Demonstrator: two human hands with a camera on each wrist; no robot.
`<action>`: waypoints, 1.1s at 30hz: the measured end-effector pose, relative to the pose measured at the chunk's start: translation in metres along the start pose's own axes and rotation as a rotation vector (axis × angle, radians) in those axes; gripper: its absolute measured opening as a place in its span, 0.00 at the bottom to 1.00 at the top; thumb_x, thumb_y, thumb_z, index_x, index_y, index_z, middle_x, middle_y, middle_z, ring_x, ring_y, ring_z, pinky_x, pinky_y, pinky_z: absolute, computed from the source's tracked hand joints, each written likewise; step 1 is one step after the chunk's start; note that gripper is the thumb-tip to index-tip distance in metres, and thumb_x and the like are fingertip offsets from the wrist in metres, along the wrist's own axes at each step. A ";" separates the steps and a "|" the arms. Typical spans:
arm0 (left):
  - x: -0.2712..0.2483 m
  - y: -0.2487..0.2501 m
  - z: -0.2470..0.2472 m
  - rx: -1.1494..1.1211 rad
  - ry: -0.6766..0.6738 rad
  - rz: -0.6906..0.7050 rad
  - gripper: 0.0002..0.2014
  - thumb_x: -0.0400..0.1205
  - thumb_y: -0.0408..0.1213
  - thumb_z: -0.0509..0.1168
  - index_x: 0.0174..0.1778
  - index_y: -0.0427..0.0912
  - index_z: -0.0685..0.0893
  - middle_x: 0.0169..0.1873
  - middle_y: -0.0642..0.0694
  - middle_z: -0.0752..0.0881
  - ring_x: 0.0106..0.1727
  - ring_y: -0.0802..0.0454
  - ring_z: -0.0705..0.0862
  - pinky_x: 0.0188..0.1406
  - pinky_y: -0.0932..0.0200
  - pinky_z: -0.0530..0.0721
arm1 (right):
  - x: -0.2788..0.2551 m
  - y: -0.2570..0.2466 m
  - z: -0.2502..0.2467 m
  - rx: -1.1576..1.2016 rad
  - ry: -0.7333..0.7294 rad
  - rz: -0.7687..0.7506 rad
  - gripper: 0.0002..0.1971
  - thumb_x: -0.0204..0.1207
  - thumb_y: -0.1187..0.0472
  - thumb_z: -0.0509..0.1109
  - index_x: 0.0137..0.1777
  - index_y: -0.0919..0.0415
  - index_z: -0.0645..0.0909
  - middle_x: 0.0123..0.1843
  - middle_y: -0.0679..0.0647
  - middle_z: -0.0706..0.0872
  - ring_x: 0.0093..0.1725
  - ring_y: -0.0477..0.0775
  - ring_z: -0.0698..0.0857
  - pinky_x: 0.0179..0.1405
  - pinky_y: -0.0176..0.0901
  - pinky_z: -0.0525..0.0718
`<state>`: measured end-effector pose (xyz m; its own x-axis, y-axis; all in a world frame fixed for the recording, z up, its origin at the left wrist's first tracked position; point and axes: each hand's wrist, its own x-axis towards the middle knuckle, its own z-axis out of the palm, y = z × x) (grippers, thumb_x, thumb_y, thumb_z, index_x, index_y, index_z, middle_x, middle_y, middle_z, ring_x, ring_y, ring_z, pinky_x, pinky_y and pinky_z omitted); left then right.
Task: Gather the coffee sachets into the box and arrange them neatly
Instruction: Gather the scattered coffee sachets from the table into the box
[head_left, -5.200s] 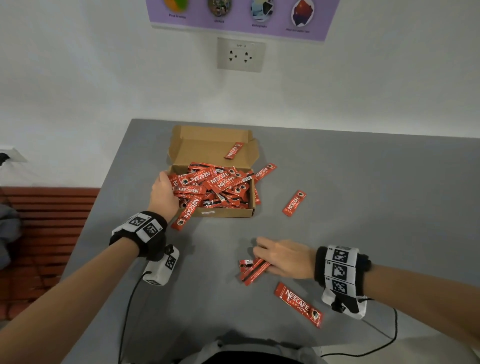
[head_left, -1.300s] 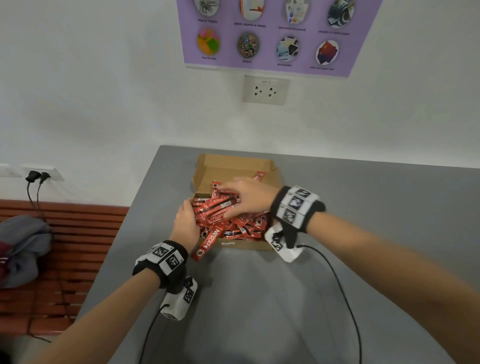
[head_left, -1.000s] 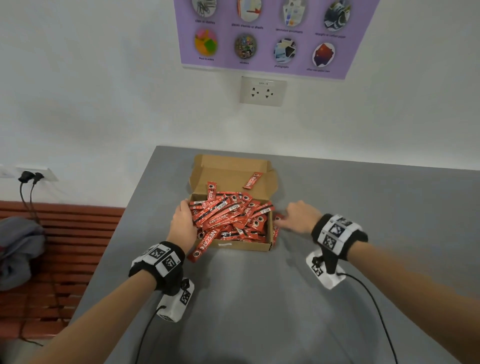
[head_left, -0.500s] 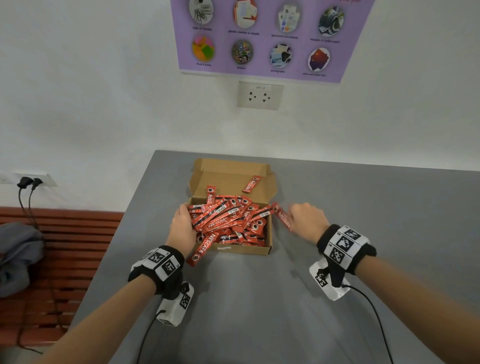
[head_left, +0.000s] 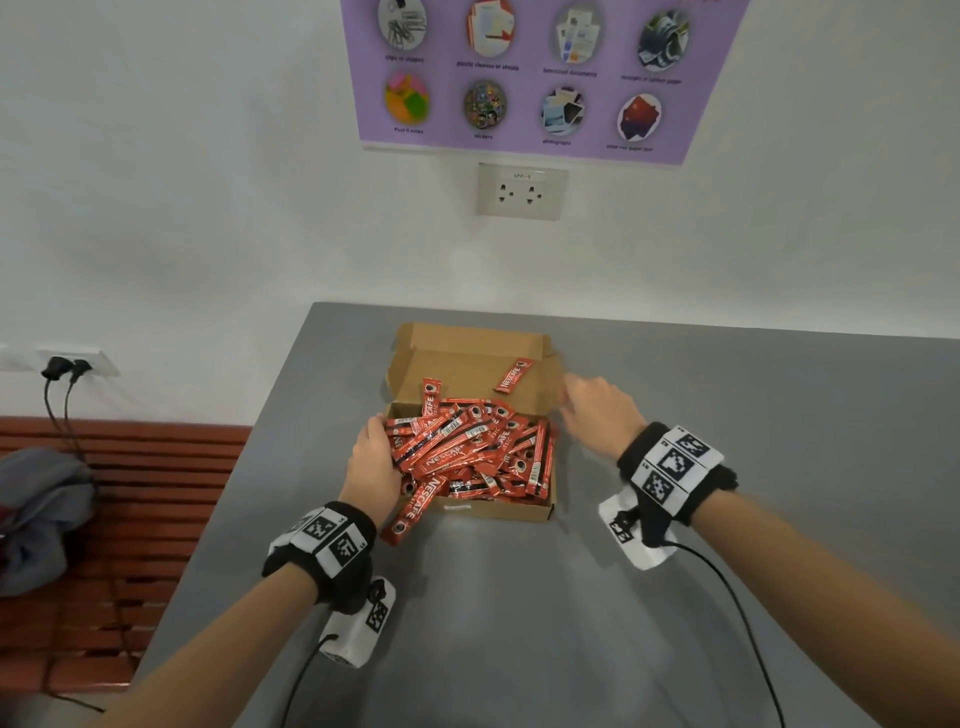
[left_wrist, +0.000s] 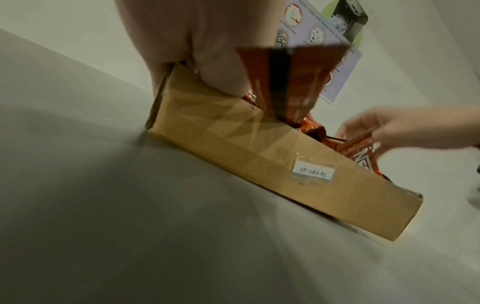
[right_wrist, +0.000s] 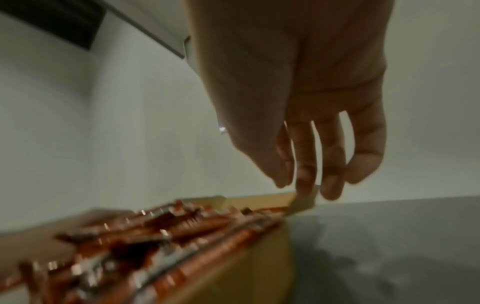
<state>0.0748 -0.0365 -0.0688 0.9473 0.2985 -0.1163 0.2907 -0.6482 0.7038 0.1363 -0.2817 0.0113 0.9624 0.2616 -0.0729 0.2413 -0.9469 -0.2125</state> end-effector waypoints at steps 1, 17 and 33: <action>0.000 0.000 0.000 -0.004 -0.005 -0.007 0.26 0.79 0.24 0.63 0.72 0.37 0.65 0.64 0.38 0.76 0.64 0.44 0.77 0.67 0.47 0.77 | -0.003 0.009 0.003 0.014 -0.049 0.011 0.08 0.82 0.66 0.57 0.53 0.66 0.76 0.49 0.62 0.85 0.46 0.62 0.85 0.49 0.55 0.85; -0.006 0.007 -0.031 -0.158 -0.119 -0.020 0.27 0.78 0.24 0.65 0.73 0.33 0.69 0.65 0.36 0.80 0.66 0.40 0.79 0.68 0.48 0.76 | -0.008 -0.015 0.022 0.095 -0.087 -0.276 0.09 0.80 0.56 0.66 0.53 0.56 0.85 0.48 0.48 0.88 0.42 0.44 0.86 0.47 0.38 0.86; 0.005 0.062 -0.026 0.603 -0.587 0.549 0.45 0.68 0.59 0.73 0.79 0.58 0.59 0.80 0.48 0.52 0.82 0.46 0.48 0.78 0.30 0.45 | 0.069 -0.023 0.041 0.091 -0.119 -0.151 0.11 0.81 0.60 0.65 0.53 0.65 0.86 0.52 0.60 0.89 0.47 0.55 0.87 0.52 0.47 0.86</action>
<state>0.0941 -0.0568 -0.0077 0.8400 -0.4354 -0.3239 -0.3406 -0.8876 0.3101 0.1923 -0.2340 -0.0290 0.8933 0.4248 -0.1467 0.3646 -0.8758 -0.3163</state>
